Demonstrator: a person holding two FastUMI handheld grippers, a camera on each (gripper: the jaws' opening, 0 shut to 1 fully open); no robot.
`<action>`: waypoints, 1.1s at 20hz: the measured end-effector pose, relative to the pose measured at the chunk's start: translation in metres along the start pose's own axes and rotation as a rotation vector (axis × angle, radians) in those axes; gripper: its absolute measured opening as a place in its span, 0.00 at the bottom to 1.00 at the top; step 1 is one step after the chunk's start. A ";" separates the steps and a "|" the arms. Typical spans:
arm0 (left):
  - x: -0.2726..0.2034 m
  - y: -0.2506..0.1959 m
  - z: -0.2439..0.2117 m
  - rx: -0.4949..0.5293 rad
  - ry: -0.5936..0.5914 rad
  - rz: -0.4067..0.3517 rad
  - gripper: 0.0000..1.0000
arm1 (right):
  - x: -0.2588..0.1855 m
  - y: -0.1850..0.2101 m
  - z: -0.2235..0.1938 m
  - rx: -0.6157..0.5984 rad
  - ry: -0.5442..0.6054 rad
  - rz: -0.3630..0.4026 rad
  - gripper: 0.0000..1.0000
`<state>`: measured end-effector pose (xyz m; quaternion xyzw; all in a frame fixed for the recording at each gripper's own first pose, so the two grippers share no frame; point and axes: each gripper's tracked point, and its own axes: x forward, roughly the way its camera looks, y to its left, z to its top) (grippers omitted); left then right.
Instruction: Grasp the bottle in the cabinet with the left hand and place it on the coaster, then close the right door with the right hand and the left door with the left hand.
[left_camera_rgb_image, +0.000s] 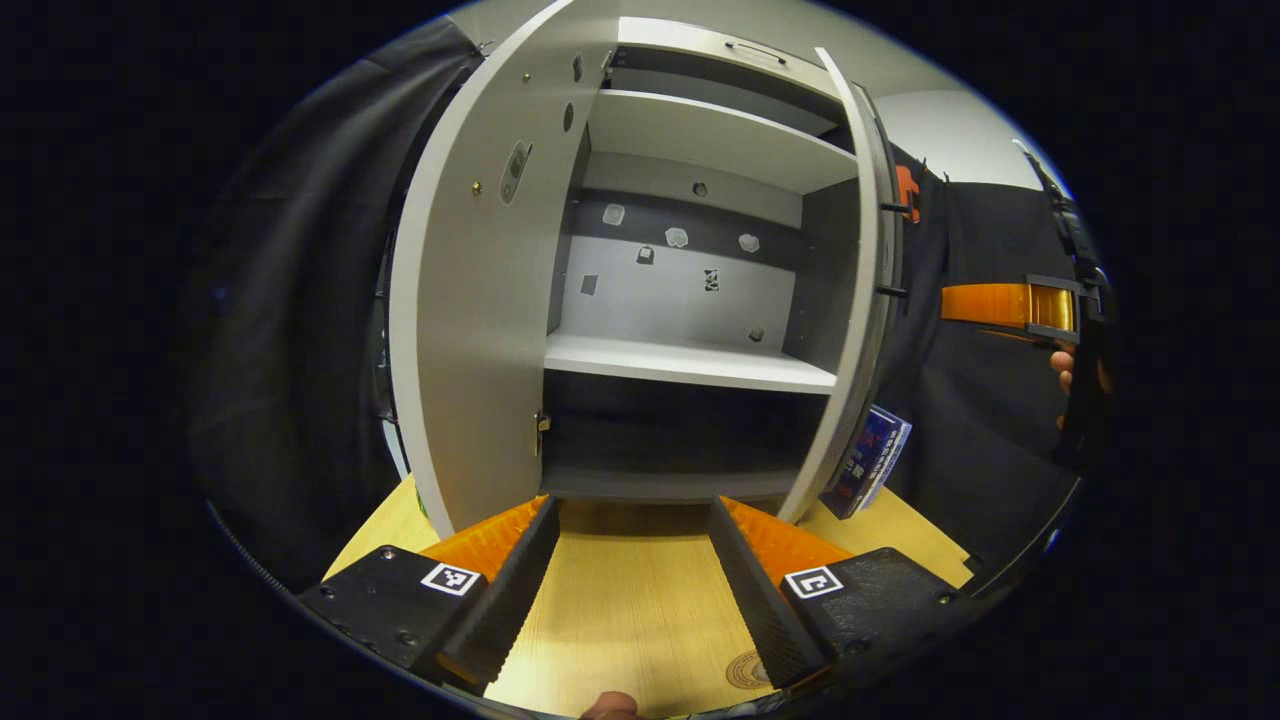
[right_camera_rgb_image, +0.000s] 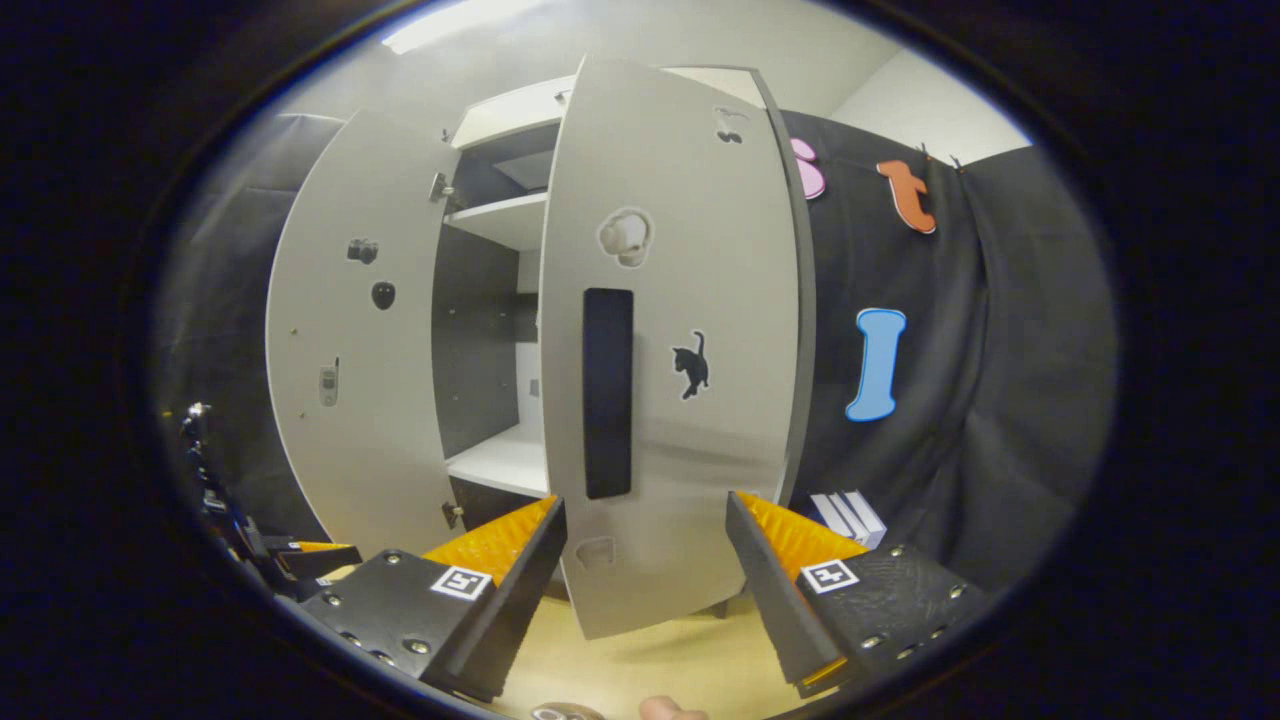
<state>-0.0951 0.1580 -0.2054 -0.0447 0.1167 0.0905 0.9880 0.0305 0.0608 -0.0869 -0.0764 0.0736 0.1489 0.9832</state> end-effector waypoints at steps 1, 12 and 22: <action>0.001 0.000 0.000 -0.003 0.000 0.000 0.95 | -0.001 -0.001 0.001 0.002 -0.001 -0.002 0.97; -0.002 -0.003 -0.001 0.015 0.003 -0.021 0.95 | -0.008 0.000 0.000 0.009 -0.002 -0.014 0.97; -0.006 0.001 -0.002 0.017 0.004 -0.027 0.95 | -0.011 0.003 0.000 0.013 -0.003 -0.027 0.97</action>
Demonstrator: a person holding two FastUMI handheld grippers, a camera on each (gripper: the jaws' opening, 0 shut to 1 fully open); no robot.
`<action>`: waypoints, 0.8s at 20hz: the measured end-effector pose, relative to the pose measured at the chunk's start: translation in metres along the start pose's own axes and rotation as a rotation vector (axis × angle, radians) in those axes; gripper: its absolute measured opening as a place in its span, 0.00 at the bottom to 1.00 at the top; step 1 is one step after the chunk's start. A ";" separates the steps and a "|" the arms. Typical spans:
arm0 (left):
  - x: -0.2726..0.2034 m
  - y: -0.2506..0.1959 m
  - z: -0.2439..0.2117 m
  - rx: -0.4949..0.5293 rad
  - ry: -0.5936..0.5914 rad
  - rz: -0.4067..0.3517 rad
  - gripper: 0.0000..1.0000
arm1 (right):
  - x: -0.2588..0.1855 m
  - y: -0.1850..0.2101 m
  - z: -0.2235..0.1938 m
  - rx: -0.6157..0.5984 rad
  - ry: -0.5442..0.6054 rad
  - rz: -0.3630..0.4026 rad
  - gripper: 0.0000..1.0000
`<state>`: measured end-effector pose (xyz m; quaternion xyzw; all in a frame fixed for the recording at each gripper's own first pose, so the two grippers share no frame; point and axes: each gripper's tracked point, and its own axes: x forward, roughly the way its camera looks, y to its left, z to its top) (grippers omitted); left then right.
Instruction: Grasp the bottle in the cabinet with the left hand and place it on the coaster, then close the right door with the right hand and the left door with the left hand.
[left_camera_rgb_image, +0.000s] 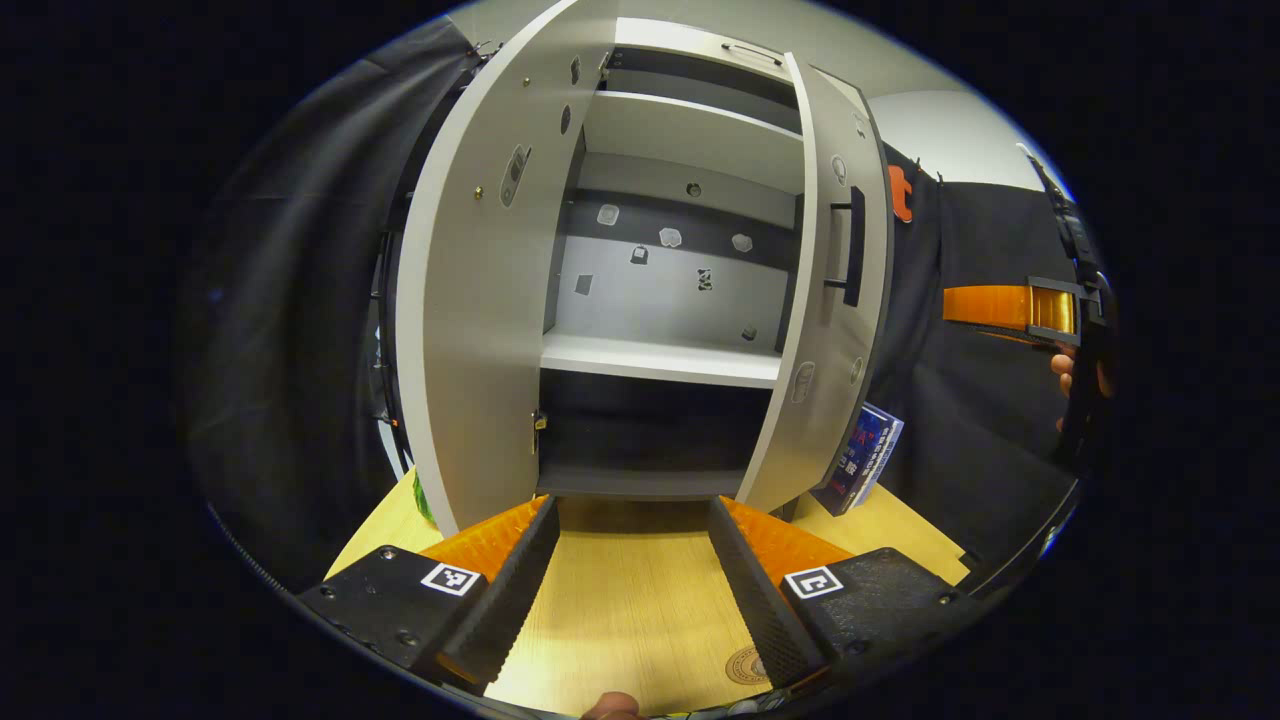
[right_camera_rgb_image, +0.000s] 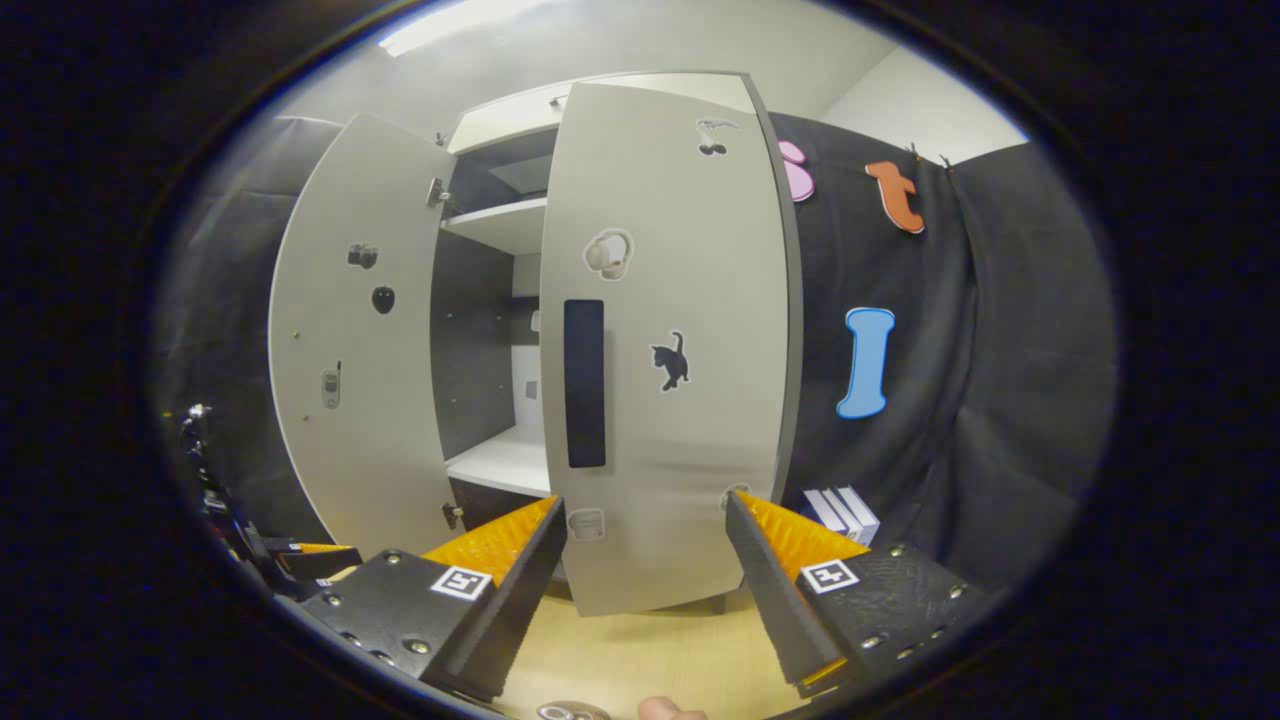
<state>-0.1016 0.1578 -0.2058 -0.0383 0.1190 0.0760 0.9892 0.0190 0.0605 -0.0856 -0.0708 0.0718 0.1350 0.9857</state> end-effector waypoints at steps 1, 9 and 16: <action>-0.001 0.001 0.000 0.000 0.002 -0.001 0.95 | 0.001 0.000 0.000 0.001 0.001 0.000 0.93; -0.011 0.018 -0.006 0.007 0.022 0.012 0.95 | 0.005 0.011 -0.006 0.009 0.005 0.001 0.97; -0.024 0.046 -0.009 0.004 0.038 0.052 0.95 | 0.014 0.025 -0.012 0.008 0.010 0.005 0.97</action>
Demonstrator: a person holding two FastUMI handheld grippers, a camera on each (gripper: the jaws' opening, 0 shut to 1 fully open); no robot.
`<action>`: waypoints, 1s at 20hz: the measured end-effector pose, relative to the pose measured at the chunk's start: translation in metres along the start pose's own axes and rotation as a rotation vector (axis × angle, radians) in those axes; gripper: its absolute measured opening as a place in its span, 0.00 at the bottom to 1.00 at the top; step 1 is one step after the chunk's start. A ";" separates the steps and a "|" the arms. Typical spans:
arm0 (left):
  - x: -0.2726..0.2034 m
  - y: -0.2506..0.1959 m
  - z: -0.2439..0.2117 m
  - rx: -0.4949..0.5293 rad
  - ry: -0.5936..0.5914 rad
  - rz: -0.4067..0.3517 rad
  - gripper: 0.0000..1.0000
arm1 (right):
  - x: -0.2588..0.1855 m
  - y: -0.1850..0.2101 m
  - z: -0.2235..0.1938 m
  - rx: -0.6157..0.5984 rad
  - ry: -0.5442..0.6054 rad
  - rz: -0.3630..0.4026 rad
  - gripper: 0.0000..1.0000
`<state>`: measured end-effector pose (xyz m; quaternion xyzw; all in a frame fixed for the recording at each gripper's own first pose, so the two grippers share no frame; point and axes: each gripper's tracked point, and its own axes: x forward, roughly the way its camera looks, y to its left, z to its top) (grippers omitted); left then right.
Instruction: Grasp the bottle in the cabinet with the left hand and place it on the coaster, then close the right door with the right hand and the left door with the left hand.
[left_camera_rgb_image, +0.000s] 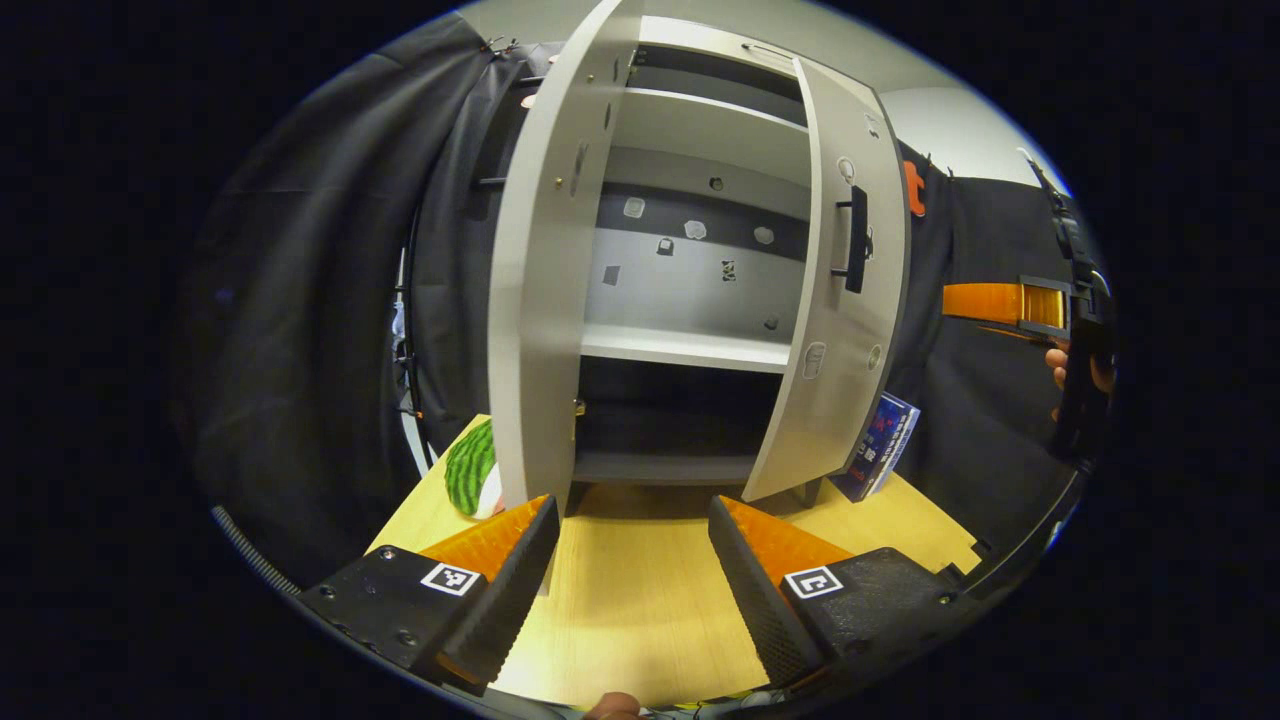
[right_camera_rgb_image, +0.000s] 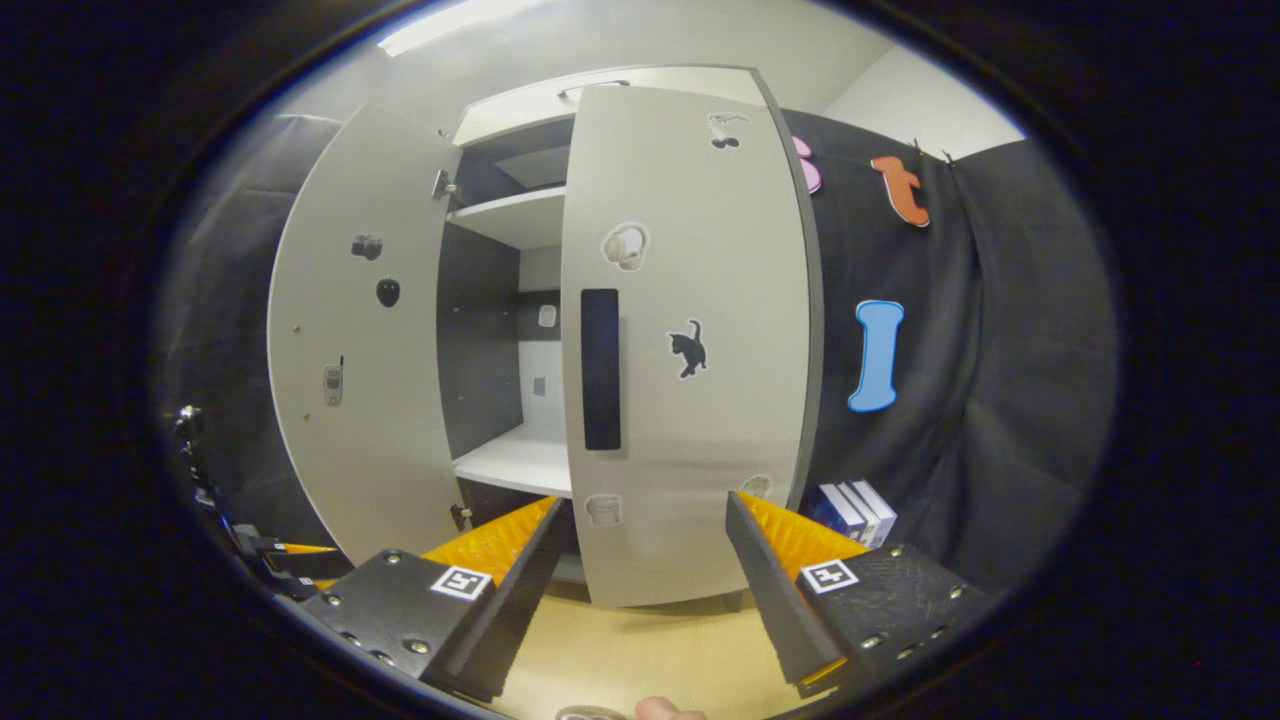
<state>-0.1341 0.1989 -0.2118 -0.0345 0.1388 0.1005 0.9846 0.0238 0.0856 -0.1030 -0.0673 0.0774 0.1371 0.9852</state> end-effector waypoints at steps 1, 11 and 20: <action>-0.002 0.005 -0.001 0.003 0.004 0.008 0.95 | 0.001 0.002 -0.001 -0.002 0.001 0.000 0.97; -0.017 0.095 -0.007 0.199 0.069 0.144 0.95 | 0.001 0.006 -0.008 0.007 -0.004 -0.035 0.93; 0.002 0.136 0.022 0.188 0.020 0.278 0.95 | -0.004 -0.002 -0.014 0.007 0.012 -0.070 0.97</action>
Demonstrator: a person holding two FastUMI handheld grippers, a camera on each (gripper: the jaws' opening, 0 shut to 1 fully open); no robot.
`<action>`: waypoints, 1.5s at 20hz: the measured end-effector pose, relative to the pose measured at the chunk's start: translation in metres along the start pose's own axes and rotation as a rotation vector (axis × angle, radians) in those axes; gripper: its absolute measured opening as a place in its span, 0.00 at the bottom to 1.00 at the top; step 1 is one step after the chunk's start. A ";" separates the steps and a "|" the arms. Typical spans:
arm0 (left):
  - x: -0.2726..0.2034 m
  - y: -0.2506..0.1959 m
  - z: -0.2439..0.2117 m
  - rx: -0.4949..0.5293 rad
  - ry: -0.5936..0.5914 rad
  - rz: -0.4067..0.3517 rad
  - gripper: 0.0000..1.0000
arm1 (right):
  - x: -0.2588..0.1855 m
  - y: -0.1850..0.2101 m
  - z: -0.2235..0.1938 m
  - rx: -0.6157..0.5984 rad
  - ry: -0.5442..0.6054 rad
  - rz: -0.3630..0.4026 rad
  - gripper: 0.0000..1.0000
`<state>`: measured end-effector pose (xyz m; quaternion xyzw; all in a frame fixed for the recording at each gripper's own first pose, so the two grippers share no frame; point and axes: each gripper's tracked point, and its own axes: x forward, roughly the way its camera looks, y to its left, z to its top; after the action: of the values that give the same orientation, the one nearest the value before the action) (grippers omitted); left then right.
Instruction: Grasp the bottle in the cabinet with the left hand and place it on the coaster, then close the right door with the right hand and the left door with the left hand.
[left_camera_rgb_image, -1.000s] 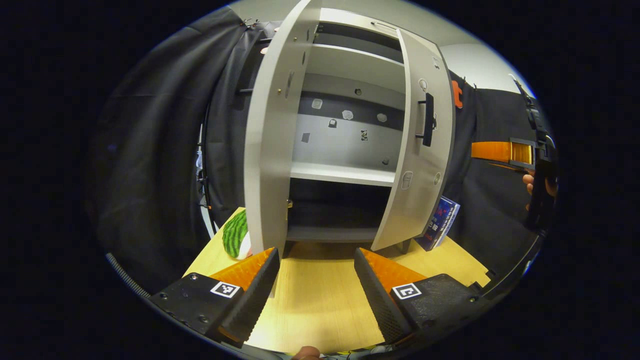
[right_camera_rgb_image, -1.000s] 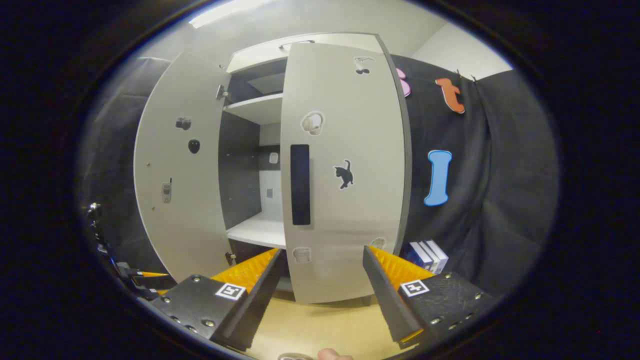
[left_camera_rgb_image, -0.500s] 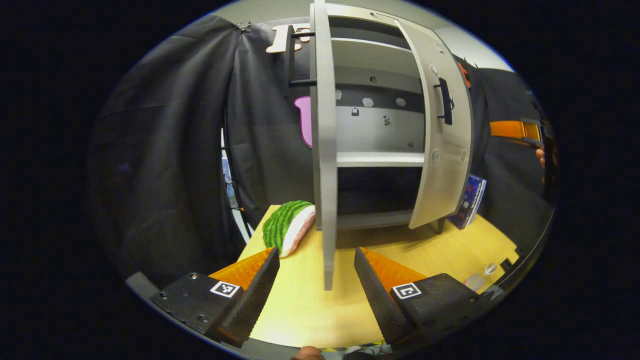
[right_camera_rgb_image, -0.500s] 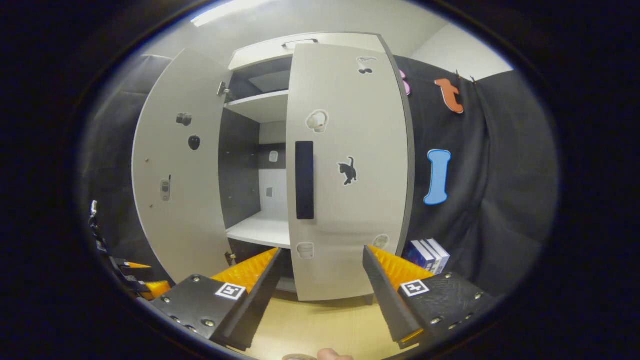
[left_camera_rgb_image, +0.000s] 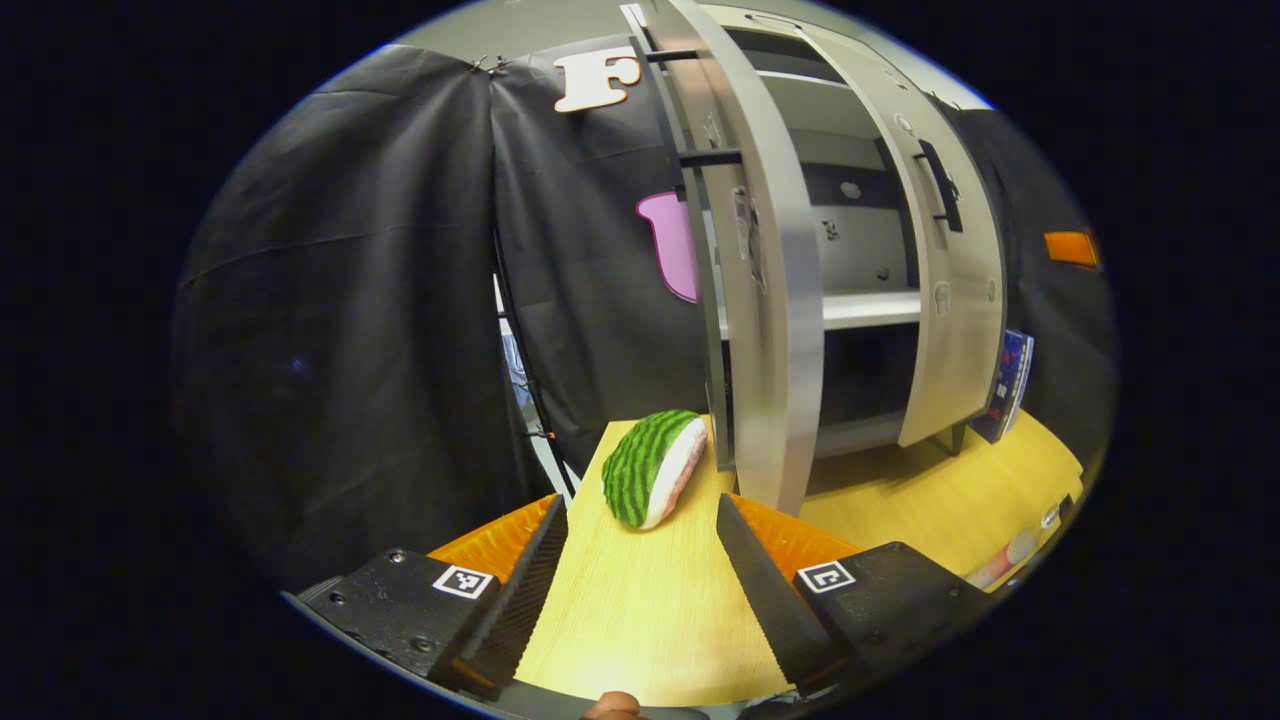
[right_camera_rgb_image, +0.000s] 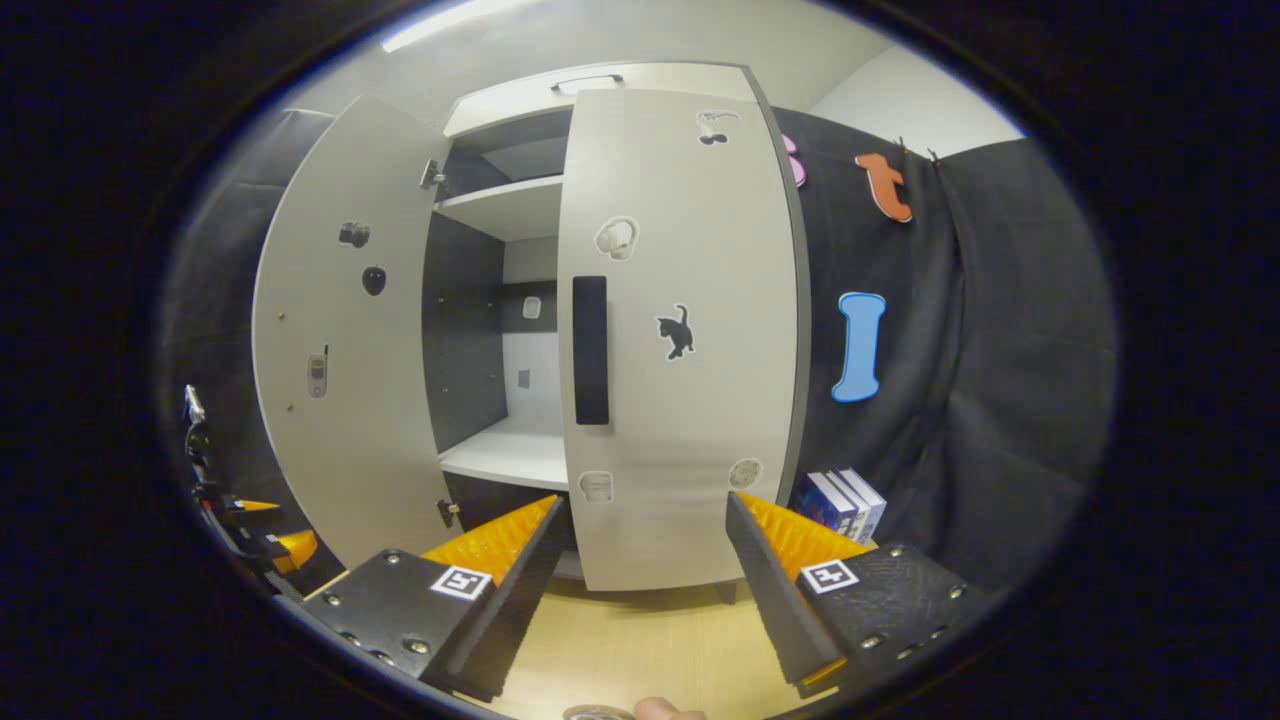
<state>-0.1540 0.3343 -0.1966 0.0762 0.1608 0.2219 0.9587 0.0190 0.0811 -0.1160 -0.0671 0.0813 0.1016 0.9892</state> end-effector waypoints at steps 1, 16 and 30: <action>0.002 -0.002 0.004 -0.011 -0.007 -0.002 0.95 | 0.000 -0.002 -0.001 -0.001 0.002 -0.004 0.97; 0.011 -0.062 0.017 -0.125 -0.022 -0.225 0.90 | -0.014 -0.035 -0.004 0.011 0.003 -0.072 0.97; 0.012 -0.182 0.056 -0.170 -0.067 -0.453 0.91 | -0.024 -0.053 -0.007 0.011 0.010 -0.105 0.97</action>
<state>-0.0518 0.1734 -0.1873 -0.0355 0.1227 0.0115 0.9917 0.0056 0.0241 -0.1126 -0.0665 0.0831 0.0488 0.9931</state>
